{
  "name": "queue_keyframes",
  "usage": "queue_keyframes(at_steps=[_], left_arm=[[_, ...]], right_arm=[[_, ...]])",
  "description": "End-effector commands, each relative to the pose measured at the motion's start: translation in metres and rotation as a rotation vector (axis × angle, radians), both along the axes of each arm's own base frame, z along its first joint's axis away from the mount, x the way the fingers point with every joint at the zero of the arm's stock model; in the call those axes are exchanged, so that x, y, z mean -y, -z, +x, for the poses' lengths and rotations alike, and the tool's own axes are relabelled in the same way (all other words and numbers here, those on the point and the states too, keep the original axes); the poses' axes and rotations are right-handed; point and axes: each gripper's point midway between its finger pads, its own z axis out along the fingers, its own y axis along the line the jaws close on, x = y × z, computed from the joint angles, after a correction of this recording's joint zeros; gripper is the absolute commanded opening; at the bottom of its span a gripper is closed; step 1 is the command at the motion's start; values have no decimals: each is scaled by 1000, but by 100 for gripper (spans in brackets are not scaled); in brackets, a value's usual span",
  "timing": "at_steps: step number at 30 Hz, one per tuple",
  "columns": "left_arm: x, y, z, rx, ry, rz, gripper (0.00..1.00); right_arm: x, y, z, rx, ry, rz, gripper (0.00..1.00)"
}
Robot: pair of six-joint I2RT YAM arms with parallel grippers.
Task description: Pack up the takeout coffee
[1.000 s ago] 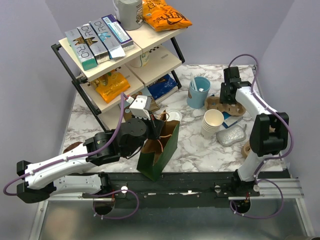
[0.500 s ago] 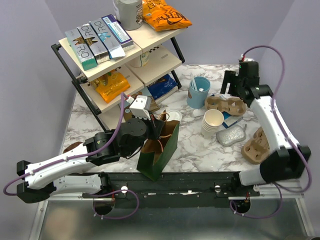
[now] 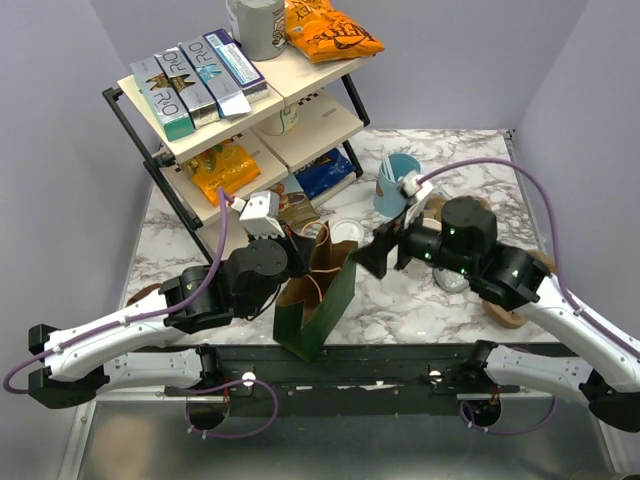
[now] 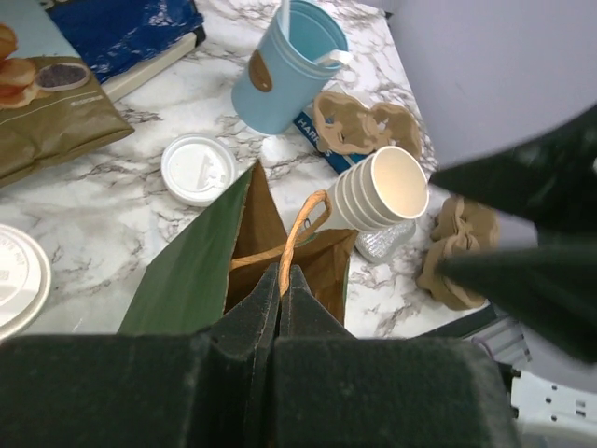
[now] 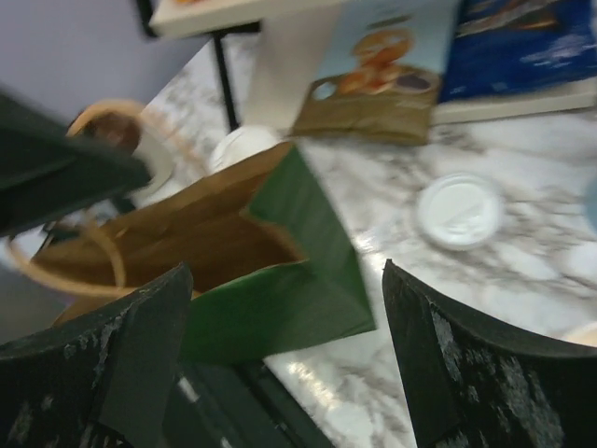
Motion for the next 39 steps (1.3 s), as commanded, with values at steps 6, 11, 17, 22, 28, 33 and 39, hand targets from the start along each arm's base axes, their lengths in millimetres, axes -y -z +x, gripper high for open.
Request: queue_keyframes(at_steps=[6, 11, 17, 22, 28, 33, 39], left_arm=[[-3, -3, -1, -48, -50, -78, 0], [0, 0, -2, -56, -42, -62, 0], [-3, -1, 0, -45, -54, -60, 0], [-23, 0, 9, -23, -153, -16, 0], [-70, 10, 33, 5, -361, 66, 0], [-88, 22, 44, -26, -406, 95, 0], [-107, 46, 56, -99, -467, 176, 0]], right_arm=[[-63, -26, -85, 486, -532, 59, 91], [-78, -20, -79, 676, -630, -42, 90], [-103, -21, -79, 705, -724, -48, 72], [-105, 8, -105, 614, -869, -12, 23], [-72, 8, -116, 656, -784, 55, 6], [-51, 37, -126, 605, -779, 30, 5], [-26, 35, -138, 667, -761, 50, 5]])
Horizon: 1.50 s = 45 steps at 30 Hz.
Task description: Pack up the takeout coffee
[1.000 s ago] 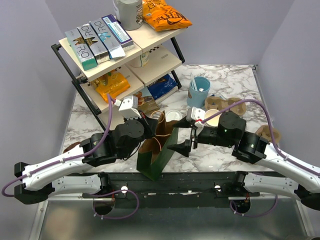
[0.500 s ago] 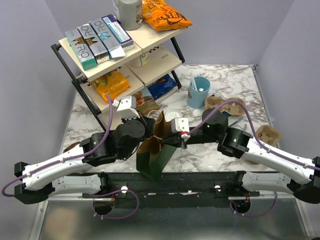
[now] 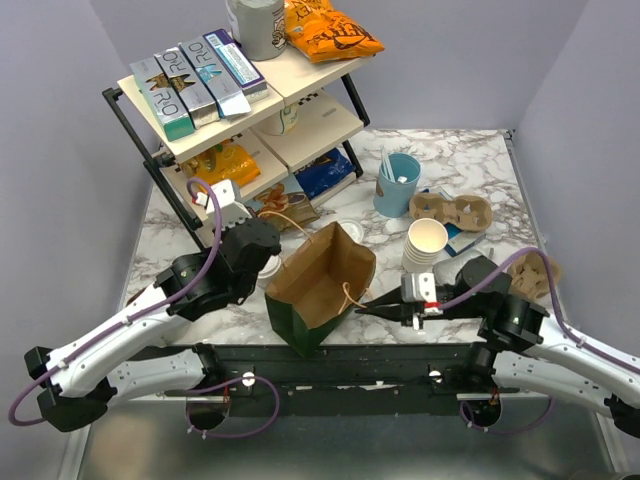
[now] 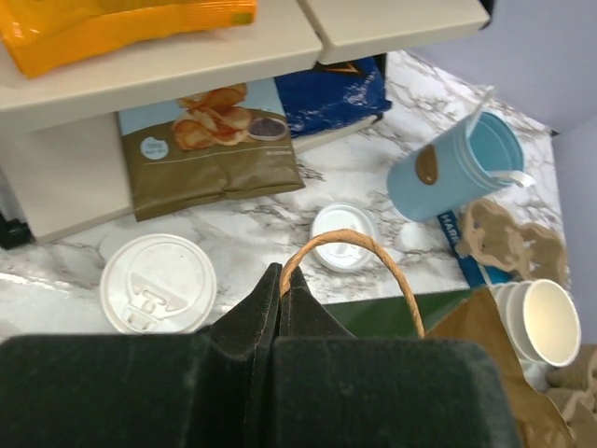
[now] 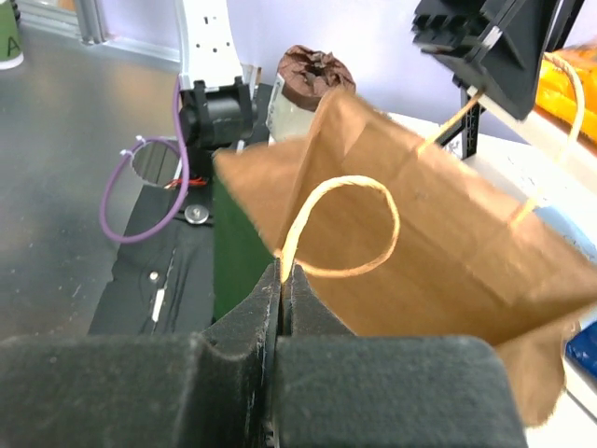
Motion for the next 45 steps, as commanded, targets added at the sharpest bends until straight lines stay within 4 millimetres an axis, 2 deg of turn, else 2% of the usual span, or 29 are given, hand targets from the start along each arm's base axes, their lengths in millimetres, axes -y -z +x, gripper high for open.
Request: queue_keyframes(at_steps=[1, 4, 7, 8, 9, 11, 12, 14, 17, 22, 25, 28, 29, 32, 33, 34, 35, 36, 37, 40, 41, 42, 43, 45], left_arm=[[-20, 26, 7, -83, -57, 76, 0], [-24, 40, 10, -128, -68, 79, 0], [-31, 50, 12, -159, -90, 78, 0], [-32, 54, 13, -168, -96, 81, 0], [-32, 56, 14, -177, -96, 81, 0], [-32, 62, 16, -198, -93, 86, 0], [-32, 63, 17, -206, -91, 93, 0], [-30, 67, 19, -220, -85, 104, 0], [-27, 67, 20, -226, -70, 107, 0], [-3, 63, 20, -209, 66, 62, 0], [11, 60, 15, -201, 154, 43, 0], [17, 51, 14, -183, 206, 36, 3], [18, 48, 14, -174, 217, 38, 5], [24, 37, 10, -145, 279, 33, 27], [26, 33, 9, -136, 294, 29, 39], [28, 30, 8, -124, 312, 31, 45], [28, 26, 6, -115, 325, 22, 51], [29, 20, 5, -102, 334, 17, 62], [30, 15, 4, -86, 351, 16, 68], [37, -7, -2, -19, 417, -27, 90], [38, -17, -6, 17, 446, -40, 95], [48, -25, -13, 36, 515, -64, 99], [53, -36, -16, 78, 554, -84, 99], [61, -46, -26, 120, 640, -90, 99]], right_arm=[[15, -1, -9, 28, -2, 23, 5], [27, 7, -13, 15, 10, 2, 5], [36, 22, -3, -19, 97, -23, 5], [37, 35, 4, -30, 138, -41, 5], [39, 36, 5, -28, 154, -29, 5], [39, 41, 9, -35, 179, -13, 5], [38, 53, 11, -43, 186, -28, 5], [37, 60, 16, -49, 209, -23, 5], [37, 74, 20, -46, 226, -48, 6], [33, 107, 29, -8, 246, -112, 11], [27, 112, 37, 7, 255, -151, 12], [24, 99, 44, 46, 272, -158, 12], [24, 84, 44, 59, 272, -144, 11], [30, 57, 47, 68, 304, -113, 11], [30, 35, 45, 85, 296, -77, 10], [32, 23, 41, 108, 281, -56, 10], [34, 18, 38, 113, 264, -58, 10], [36, 1, 37, 130, 265, -29, 10], [37, -6, 36, 133, 268, -16, 10], [38, -26, 36, 157, 269, 12, 8], [36, -23, 35, 167, 251, -16, 6], [34, -25, 34, 175, 240, -21, 4], [33, -26, 34, 180, 234, -24, 4], [29, -27, 36, 190, 226, -36, 3]])
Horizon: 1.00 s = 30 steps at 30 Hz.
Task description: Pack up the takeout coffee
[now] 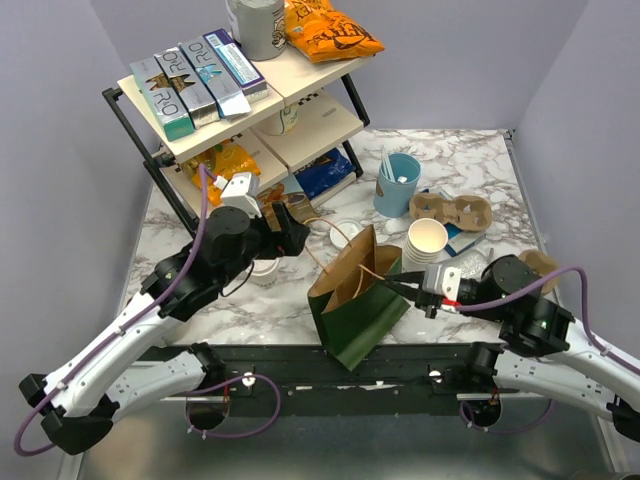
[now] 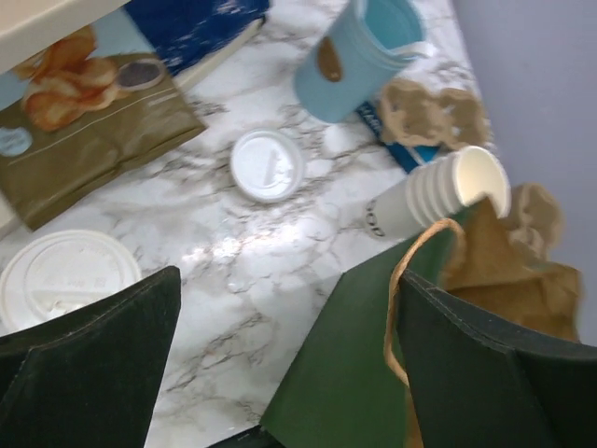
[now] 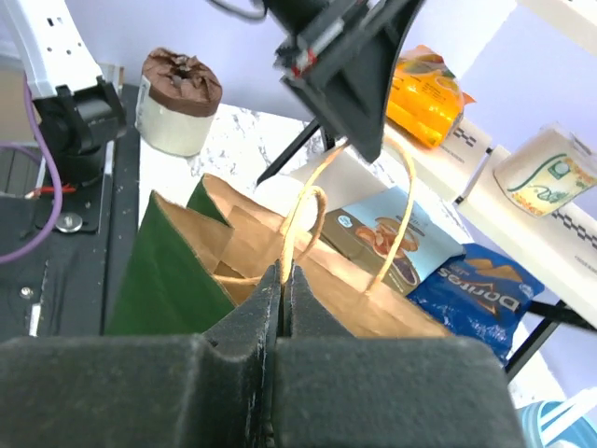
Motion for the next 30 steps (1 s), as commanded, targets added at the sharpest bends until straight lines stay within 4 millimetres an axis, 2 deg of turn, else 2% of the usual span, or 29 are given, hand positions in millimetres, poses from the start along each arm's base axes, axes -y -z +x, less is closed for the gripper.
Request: queue_keyframes(at_steps=[1, 4, 11, 16, 19, 20, 26, 30], left_arm=[[34, -56, -29, 162, 294, -125, 99], [53, -51, -47, 161, 455, -134, 99], [72, -14, -39, 49, 470, -38, 99], [93, -27, -56, 125, 540, -2, 99], [106, -22, -59, 108, 573, 25, 99], [110, -7, -56, 61, 568, 62, 99], [112, 29, -46, -42, 513, 155, 99], [119, 40, -49, -78, 543, 160, 99]], right_arm=[[-7, 13, -2, 7, -38, -93, 4], [-8, 11, -2, 37, -54, -108, 3], [-12, 5, -5, 92, -93, -120, 3], [-17, 11, -4, 98, -108, -152, 2], [-17, 10, -6, 113, -121, -151, 2], [-17, 9, -6, 115, -119, -150, 2], [-12, 6, -11, 135, -132, -135, 2], [-9, 12, -12, 128, -127, -134, 2]])
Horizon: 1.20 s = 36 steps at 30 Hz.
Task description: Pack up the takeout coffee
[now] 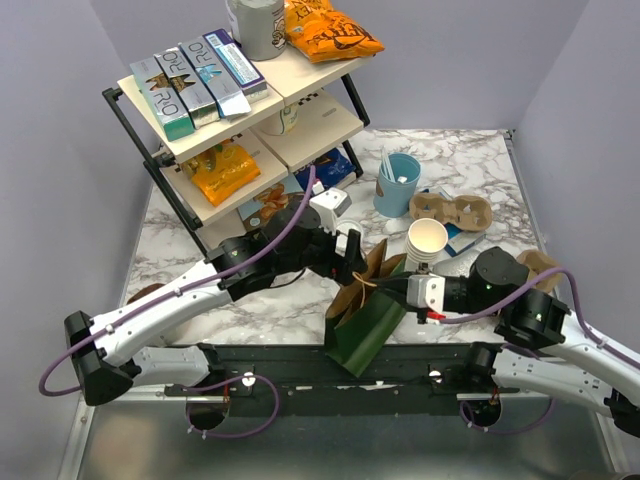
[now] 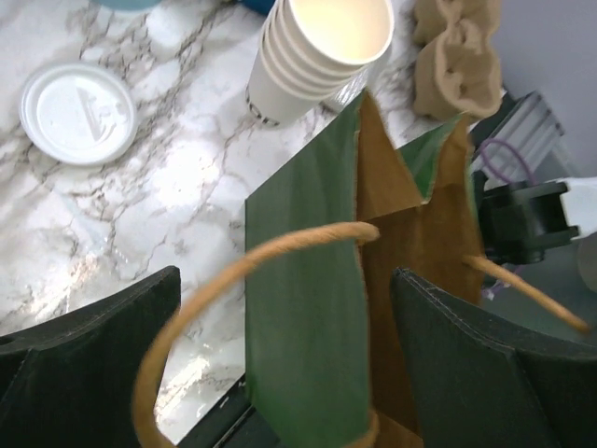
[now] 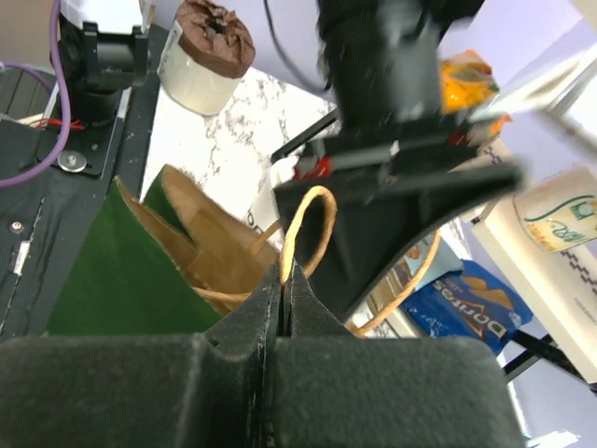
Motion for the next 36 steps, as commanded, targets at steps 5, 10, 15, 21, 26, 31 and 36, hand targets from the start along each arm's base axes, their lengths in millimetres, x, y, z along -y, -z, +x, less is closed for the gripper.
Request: queue_keyframes(at_steps=[5, 10, 15, 21, 26, 31, 36], left_arm=[[5, 15, -8, -40, 43, 25, 87], [16, 20, -17, -75, 107, 0, 41], [1, 24, -4, -70, -10, 42, 0], [-43, -8, 35, 48, -331, 74, 0], [-55, -19, 41, 88, -436, 113, 0], [-51, -27, 39, 132, -476, 138, 0], [-52, -21, 39, 137, -526, 179, 0]], right_arm=[[4, 1, -7, 10, -22, 11, 2], [8, 0, -1, -17, 31, 33, 4], [17, -9, -2, -118, 81, 144, 27], [35, -34, 29, -555, 380, 402, 100], [49, -33, 42, -968, 647, 456, 100], [67, -18, 62, -1170, 963, 504, 100], [61, -7, 55, -1318, 1024, 493, 100]])
